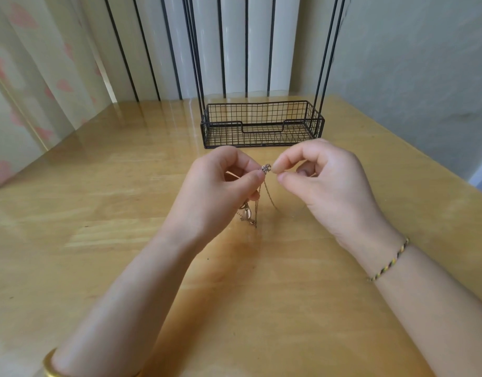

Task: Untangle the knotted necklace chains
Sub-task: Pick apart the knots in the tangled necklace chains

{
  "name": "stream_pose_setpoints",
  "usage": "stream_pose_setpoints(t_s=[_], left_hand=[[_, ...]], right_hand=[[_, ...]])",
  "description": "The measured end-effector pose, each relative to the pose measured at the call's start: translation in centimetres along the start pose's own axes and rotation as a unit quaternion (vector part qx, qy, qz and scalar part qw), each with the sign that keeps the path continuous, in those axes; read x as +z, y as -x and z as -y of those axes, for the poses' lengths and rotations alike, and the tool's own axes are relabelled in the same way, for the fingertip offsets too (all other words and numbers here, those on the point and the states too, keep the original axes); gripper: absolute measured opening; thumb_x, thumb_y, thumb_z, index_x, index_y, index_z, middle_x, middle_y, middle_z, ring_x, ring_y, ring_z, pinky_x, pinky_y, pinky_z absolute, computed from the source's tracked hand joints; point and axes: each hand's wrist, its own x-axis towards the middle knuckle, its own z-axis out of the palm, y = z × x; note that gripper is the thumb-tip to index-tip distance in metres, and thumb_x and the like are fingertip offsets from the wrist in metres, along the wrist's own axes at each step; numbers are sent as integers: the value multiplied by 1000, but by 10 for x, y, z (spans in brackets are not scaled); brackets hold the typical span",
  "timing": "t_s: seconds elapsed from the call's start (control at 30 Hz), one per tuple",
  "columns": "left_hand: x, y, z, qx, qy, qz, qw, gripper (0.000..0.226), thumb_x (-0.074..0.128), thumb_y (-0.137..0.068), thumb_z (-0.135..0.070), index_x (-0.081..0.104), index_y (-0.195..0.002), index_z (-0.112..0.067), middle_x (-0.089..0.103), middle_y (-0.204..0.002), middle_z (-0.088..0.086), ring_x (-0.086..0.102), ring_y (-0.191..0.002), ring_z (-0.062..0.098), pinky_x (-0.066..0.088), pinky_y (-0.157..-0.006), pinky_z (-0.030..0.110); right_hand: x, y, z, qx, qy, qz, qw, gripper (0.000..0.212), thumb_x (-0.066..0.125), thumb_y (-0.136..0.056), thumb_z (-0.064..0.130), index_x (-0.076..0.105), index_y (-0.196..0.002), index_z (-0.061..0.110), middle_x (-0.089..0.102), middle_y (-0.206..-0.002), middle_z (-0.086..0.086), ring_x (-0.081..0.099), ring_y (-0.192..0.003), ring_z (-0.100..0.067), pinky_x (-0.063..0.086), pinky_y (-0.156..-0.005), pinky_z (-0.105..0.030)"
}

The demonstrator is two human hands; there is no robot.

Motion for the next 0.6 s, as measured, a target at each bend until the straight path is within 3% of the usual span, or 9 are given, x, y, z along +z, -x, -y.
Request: stream_pose_setpoints(t_s=[0.13, 0.43, 0.53, 0.6], left_hand=[[1, 0, 0, 19, -29, -12, 999, 8, 67, -86, -11, 64, -79, -11, 68, -63, 3, 60, -56, 7, 50, -56, 24], [4, 3, -1, 55, -96, -32, 993, 9, 69, -85, -13, 68, -77, -17, 68, -63, -3, 63, -57, 5, 47, -52, 13], [5, 4, -1, 70, -127, -41, 989, 10, 69, -84, -14, 67, -76, -19, 65, -62, -7, 62, -57, 6, 48, -53, 14], [6, 4, 0, 79, -145, -43, 985, 10, 68, -83, -15, 67, -75, -20, 63, -60, -10, 60, -57, 3, 46, -54, 12]], right_hand=[[2, 1, 2, -15, 24, -3, 1000, 21, 73, -75, 9, 67, -69, 29, 59, -88, 7, 44, -60, -9, 38, -58, -11], [5, 1, -6, -83, 120, -37, 989, 12, 71, -78, 16, 69, -71, 25, 56, -79, 11, 45, -60, -3, 36, -59, -11], [7, 2, -10, -123, 176, -47, 975, 5, 69, -79, 17, 71, -74, 19, 58, -81, 8, 41, -63, 1, 37, -62, -20], [9, 2, -11, -147, 211, -51, 965, 7, 66, -77, 18, 71, -73, 16, 58, -80, 5, 40, -68, -5, 37, -62, -25]])
